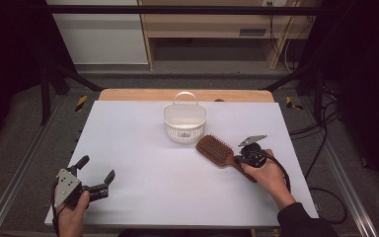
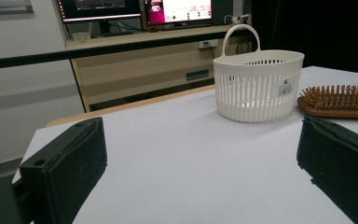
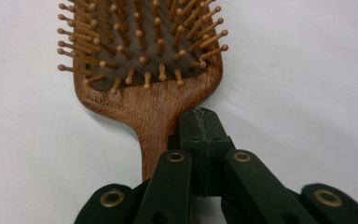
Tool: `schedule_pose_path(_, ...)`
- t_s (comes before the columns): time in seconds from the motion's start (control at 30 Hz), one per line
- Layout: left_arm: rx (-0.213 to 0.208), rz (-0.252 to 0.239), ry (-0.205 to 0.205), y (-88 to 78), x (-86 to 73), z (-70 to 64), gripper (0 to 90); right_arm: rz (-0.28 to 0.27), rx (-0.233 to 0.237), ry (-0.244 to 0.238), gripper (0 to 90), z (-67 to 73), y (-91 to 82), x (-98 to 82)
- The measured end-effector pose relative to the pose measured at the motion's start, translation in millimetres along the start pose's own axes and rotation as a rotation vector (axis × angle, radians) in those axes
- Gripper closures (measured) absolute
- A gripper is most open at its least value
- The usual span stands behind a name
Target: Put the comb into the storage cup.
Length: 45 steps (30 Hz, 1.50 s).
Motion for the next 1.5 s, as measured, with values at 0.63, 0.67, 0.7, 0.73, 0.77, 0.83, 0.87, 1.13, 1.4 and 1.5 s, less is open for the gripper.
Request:
schedule_pose_path(0.63, 0.006, -0.008, -0.006, -2.4, 1.7, 3.2, 1.2, -0.018, 0.024, 0.03, 90.0, 5.0, -15.0, 3.0)
schedule_pose_path(0.67, 0.007, -0.008, -0.006, -2.3, 1.7, 3.3, 1.2, -0.023, 0.026, 0.032, 90.0, 6.0, -17.7, 4.5)
schedule_pose_path(0.7, 0.007, -0.007, -0.005, -2.3, 1.6, 3.2, 1.2, -0.033, 0.032, 0.029, 90.0, 7.2, -20.7, 6.5)
schedule_pose_path(0.73, 0.007, -0.007, -0.005, -2.3, 1.6, 3.2, 1.2, -0.039, 0.041, 0.026, 89.5, 8.8, -24.0, 8.3)
schedule_pose_path(0.77, 0.006, -0.007, -0.004, -2.1, 1.6, 3.0, 1.2, -0.039, 0.041, 0.026, 89.5, 8.8, -24.0, 8.3)
schedule_pose_path(0.83, 0.005, -0.006, -0.003, -1.7, 1.5, 2.4, 1.2, -0.048, 0.054, 0.013, 85.7, 12.9, -33.4, 13.2)
schedule_pose_path(0.87, 0.004, -0.005, -0.002, -1.6, 1.3, 2.2, 1.2, -0.049, 0.056, 0.011, 83.5, 13.9, -36.3, 14.6)
schedule_pose_path(1.13, 0.005, -0.004, -0.002, -1.7, 1.2, 2.2, 1.2, 0.006, 0.075, 0.008, 45.1, 20.7, -41.8, 17.6)
schedule_pose_path(1.4, 0.004, -0.002, 0.0, -1.6, 1.0, 1.8, 1.2, 0.068, 0.039, -0.027, 15.5, 24.8, -28.9, 13.3)
schedule_pose_path(1.5, 0.003, -0.001, -0.001, -1.4, 0.7, 1.9, 1.2, 0.087, 0.032, -0.023, 8.4, 26.1, -25.1, 12.6)
Point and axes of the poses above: each handheld gripper's, and its own axes: y roughly forward along the jaws, x roughly out of its top, z roughly to its left, the point moved 9 cm from there along y, roughly forward along the jaws, and after that the axes turned 1 degree about x, right-handed, at the moved point
